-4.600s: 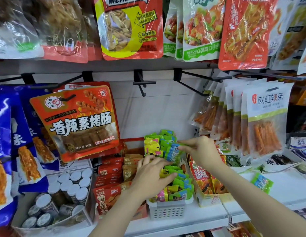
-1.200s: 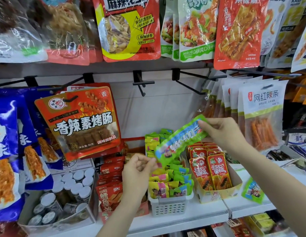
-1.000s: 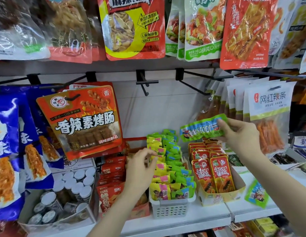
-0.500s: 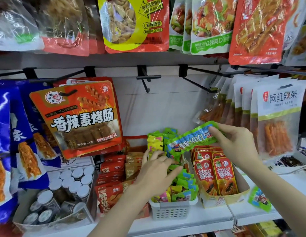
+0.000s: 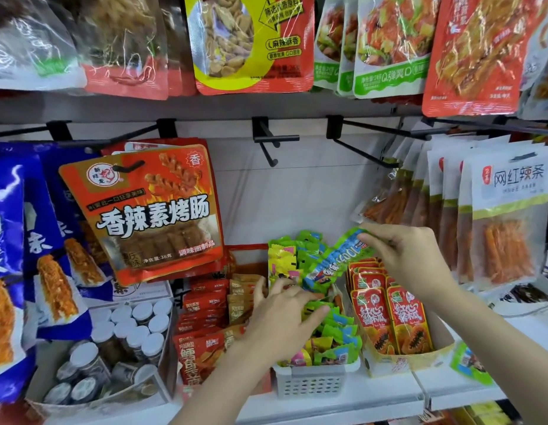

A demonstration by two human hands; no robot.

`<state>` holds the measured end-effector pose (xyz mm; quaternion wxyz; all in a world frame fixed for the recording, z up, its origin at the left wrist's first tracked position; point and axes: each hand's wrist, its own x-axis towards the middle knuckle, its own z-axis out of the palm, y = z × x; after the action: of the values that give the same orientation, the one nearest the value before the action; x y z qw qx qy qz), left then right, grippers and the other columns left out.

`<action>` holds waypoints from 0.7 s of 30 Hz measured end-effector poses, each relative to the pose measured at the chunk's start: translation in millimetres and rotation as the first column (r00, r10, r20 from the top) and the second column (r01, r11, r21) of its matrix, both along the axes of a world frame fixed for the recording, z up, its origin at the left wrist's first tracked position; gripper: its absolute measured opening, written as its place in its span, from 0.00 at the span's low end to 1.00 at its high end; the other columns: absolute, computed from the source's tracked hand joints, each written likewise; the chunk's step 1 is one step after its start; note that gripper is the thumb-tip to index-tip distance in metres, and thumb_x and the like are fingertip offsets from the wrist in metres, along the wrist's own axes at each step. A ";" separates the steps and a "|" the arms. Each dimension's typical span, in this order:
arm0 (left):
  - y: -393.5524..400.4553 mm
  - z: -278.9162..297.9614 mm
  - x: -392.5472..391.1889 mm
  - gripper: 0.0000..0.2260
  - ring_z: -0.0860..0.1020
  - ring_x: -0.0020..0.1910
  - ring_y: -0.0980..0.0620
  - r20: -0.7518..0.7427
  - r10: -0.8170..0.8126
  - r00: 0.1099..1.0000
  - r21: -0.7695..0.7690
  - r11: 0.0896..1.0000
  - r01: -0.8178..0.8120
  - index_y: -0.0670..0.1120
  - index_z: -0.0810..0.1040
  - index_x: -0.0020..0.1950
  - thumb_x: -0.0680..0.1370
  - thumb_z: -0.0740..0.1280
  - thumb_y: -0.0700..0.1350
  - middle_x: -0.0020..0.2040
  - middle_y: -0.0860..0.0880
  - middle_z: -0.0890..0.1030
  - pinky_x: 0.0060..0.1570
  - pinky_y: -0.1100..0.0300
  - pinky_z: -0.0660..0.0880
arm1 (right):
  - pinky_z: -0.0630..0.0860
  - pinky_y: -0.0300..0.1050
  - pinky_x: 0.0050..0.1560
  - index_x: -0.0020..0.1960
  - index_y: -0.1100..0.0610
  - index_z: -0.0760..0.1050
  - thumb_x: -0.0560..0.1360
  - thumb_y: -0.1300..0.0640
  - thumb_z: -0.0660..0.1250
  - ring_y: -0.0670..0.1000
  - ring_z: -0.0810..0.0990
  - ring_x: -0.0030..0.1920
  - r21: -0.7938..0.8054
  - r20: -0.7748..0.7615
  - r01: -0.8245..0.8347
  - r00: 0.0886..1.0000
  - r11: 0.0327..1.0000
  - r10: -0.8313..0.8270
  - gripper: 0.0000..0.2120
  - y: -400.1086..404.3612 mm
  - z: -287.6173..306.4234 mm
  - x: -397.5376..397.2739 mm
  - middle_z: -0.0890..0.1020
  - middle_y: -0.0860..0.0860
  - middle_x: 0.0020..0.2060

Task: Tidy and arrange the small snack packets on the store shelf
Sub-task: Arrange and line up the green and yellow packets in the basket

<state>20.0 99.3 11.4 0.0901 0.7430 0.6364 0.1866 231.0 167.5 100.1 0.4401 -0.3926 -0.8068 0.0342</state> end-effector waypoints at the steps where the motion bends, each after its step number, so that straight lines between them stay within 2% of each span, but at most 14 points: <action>1: 0.3 -0.7 0.6 0.25 0.59 0.72 0.57 0.003 0.004 1.000 0.000 1.000 -0.004 0.59 0.74 0.67 0.79 0.50 0.68 0.65 0.61 0.75 0.73 0.42 0.42 | 0.72 0.24 0.43 0.52 0.58 0.85 0.74 0.51 0.67 0.36 0.81 0.39 0.013 0.018 0.000 1.000 1.000 -0.001 0.14 -0.1 -2.3 1.3 0.86 0.46 0.41; 4: 0.4 -2.4 1.4 0.24 0.58 0.72 0.57 0.011 0.005 1.000 -0.007 1.000 -0.005 0.59 0.73 0.68 0.79 0.50 0.67 0.66 0.61 0.75 0.72 0.42 0.44 | 0.77 0.33 0.44 0.53 0.56 0.85 0.74 0.48 0.67 0.42 0.83 0.40 -0.075 0.011 0.000 1.000 0.997 0.000 0.15 -1.0 -8.8 3.6 0.87 0.48 0.41; 7: 0.2 -2.4 1.9 0.23 0.57 0.72 0.57 0.013 0.005 1.000 -0.001 1.000 -0.005 0.59 0.73 0.68 0.80 0.51 0.67 0.66 0.62 0.74 0.72 0.41 0.44 | 0.72 0.25 0.41 0.53 0.55 0.85 0.75 0.48 0.68 0.36 0.80 0.35 -0.163 0.162 -0.018 0.986 0.986 0.045 0.14 -1.1 -19.0 -10.2 0.87 0.50 0.38; 9: -0.3 -1.2 3.3 0.22 0.57 0.73 0.57 0.007 0.015 1.000 0.000 1.000 -0.015 0.60 0.74 0.67 0.80 0.52 0.67 0.66 0.62 0.74 0.72 0.41 0.44 | 0.71 0.26 0.46 0.55 0.56 0.84 0.75 0.50 0.70 0.40 0.82 0.42 -0.213 0.241 -0.020 0.968 0.977 0.072 0.13 3.0 -28.8 -25.9 0.87 0.52 0.46; 11: -1.3 0.3 4.7 0.22 0.57 0.73 0.57 0.001 0.026 1.000 -0.006 1.000 -0.026 0.59 0.74 0.66 0.80 0.52 0.66 0.66 0.62 0.75 0.72 0.41 0.43 | 0.75 0.39 0.55 0.58 0.55 0.83 0.75 0.49 0.71 0.51 0.83 0.51 -0.288 0.298 0.024 0.952 0.957 0.066 0.15 8.0 -37.4 -41.5 0.85 0.54 0.51; 12: -1.9 0.9 4.7 0.22 0.57 0.73 0.57 0.001 0.027 1.000 -0.007 1.000 -0.027 0.59 0.74 0.66 0.80 0.52 0.66 0.66 0.62 0.75 0.72 0.41 0.43 | 0.75 0.44 0.56 0.59 0.53 0.82 0.74 0.47 0.72 0.53 0.82 0.53 -0.333 0.339 0.071 0.940 0.940 0.049 0.17 9.7 -39.9 -47.3 0.84 0.54 0.53; 13: -2.7 1.2 4.4 0.21 0.57 0.73 0.57 0.004 0.026 1.000 -0.006 1.000 -0.026 0.59 0.74 0.66 0.80 0.53 0.66 0.66 0.62 0.75 0.72 0.41 0.43 | 0.76 0.45 0.56 0.60 0.51 0.82 0.72 0.46 0.73 0.53 0.82 0.54 -0.368 0.377 0.118 0.926 0.922 0.032 0.19 10.6 -40.5 -50.5 0.84 0.53 0.54; 15: -3.0 1.2 3.5 0.21 0.57 0.73 0.58 0.016 0.025 1.000 0.000 1.000 -0.025 0.59 0.75 0.66 0.80 0.53 0.66 0.65 0.62 0.74 0.72 0.41 0.42 | 0.77 0.40 0.55 0.59 0.51 0.82 0.67 0.46 0.77 0.48 0.83 0.52 -0.428 0.367 0.163 0.930 0.889 0.007 0.22 12.7 -39.9 -48.1 0.85 0.52 0.51; 17: -2.6 0.9 3.0 0.21 0.57 0.73 0.58 0.032 0.022 0.999 0.009 1.000 -0.023 0.59 0.74 0.66 0.80 0.53 0.66 0.65 0.62 0.74 0.72 0.41 0.42 | 0.77 0.34 0.52 0.53 0.54 0.84 0.66 0.51 0.80 0.43 0.83 0.45 -0.462 0.295 0.129 0.955 0.878 0.015 0.18 14.3 -40.1 -39.5 0.86 0.51 0.46; 19: -1.7 -0.1 3.5 0.20 0.57 0.73 0.57 0.050 0.019 0.999 0.015 1.000 -0.020 0.59 0.74 0.66 0.80 0.54 0.65 0.65 0.62 0.74 0.72 0.41 0.44 | 0.78 0.37 0.52 0.49 0.54 0.86 0.69 0.54 0.77 0.41 0.82 0.41 -0.423 0.285 0.113 0.958 0.899 0.014 0.09 10.9 -41.4 -36.6 0.87 0.49 0.43; 21: -1.5 -2.7 4.1 0.20 0.57 0.73 0.57 0.041 0.022 0.999 0.028 0.999 -0.023 0.58 0.75 0.66 0.80 0.54 0.65 0.67 0.60 0.71 0.72 0.42 0.47 | 0.79 0.42 0.52 0.48 0.51 0.86 0.73 0.53 0.74 0.46 0.84 0.44 -0.379 0.287 0.136 0.958 0.915 -0.024 0.05 6.4 -46.0 -42.3 0.87 0.48 0.42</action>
<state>24.1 97.8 8.7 0.0902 0.7331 0.6399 0.2118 188.8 173.9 54.1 0.2359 -0.5071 -0.8199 0.1227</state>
